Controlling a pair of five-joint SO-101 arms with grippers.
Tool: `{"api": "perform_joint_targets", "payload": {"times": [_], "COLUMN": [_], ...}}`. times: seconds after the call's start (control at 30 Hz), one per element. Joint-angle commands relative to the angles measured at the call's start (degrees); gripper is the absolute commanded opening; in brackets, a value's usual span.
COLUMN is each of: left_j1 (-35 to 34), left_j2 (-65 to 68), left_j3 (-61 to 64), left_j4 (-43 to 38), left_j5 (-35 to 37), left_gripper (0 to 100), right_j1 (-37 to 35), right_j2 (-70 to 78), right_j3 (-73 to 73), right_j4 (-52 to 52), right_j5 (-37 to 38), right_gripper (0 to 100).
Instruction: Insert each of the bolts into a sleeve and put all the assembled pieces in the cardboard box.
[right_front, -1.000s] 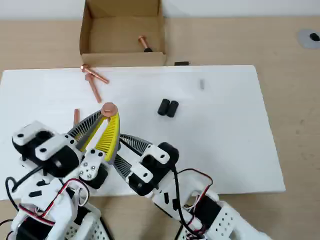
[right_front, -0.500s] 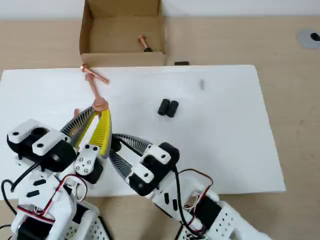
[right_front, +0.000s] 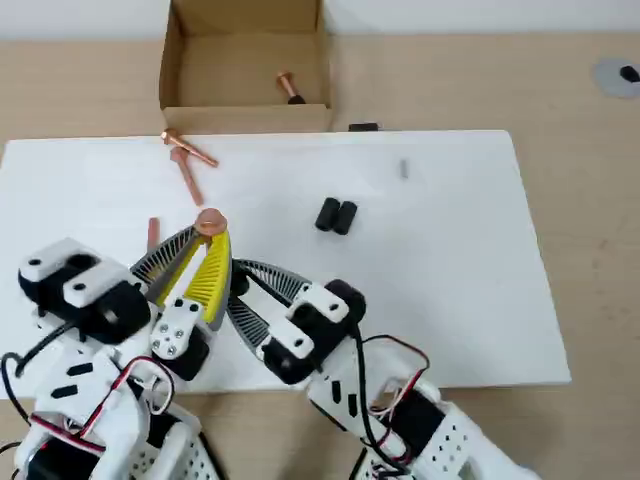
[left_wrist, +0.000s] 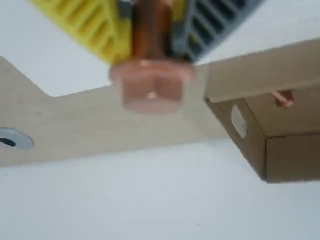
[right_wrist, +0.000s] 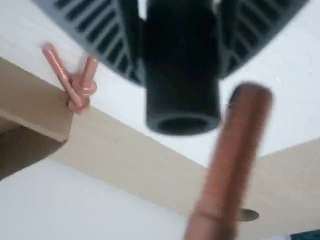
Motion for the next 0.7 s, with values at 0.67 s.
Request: {"api": "perform_joint_targets", "payload": {"times": [0.67], "left_j1": [-4.0], "left_j2": [-0.4], "left_j3": [-0.2], "left_j4": [-10.0], "left_j5": [4.4], "left_gripper": [0], "right_j1": [0.6], "right_j2": [-6.0], "right_j3": [-0.1], "right_j4": [-1.6], "right_j5": [-4.0], "right_gripper": [0.9]}}
